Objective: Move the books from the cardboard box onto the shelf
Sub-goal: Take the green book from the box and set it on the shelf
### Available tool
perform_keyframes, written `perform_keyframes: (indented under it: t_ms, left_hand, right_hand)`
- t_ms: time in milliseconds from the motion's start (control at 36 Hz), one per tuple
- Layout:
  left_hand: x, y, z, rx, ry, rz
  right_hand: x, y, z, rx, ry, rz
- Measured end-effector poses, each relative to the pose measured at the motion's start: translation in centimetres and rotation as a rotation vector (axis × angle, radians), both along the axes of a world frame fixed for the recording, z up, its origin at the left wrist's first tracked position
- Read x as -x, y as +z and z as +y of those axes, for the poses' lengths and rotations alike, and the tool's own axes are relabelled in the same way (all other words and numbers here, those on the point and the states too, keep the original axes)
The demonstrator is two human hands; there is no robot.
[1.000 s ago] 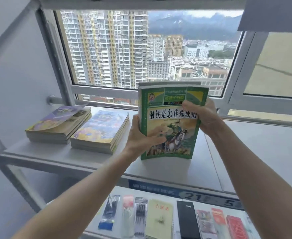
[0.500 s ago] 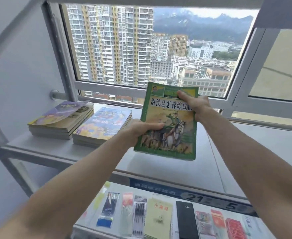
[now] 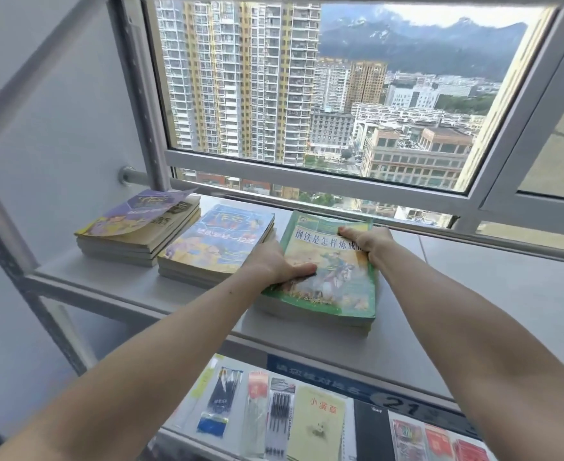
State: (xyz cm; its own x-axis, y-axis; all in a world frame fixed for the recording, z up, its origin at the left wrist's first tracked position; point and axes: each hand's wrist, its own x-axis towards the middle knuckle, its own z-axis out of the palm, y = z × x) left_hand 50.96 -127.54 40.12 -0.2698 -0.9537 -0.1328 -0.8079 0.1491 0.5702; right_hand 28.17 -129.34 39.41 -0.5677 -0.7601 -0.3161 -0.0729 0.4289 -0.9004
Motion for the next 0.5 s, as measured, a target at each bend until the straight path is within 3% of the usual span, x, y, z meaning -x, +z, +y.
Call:
perform_keyframes:
  t_ms: [83,306,389,500]
  left_hand:
    - [0.2,0.3,0.0,0.056,-0.009,-0.079]
    - [1.2,2.2,0.9,0.242,-0.068,-0.511]
    - [1.5,3.1,1.0,0.310,-0.122,-0.648]
    - [2.4,4.6,0.6,0.381,-0.200,-0.645]
  right_hand:
    - [-0.4,-0.1,-0.2,-0.028,-0.004,0.064]
    - [-1.5,1.0,0.6,-0.156,-0.029,0.582]
    - [-1.4,0.9,0.7,-0.162,0.003,0.635]
    - [0.6,1.3,2.4,-0.086,0.002,0.701]
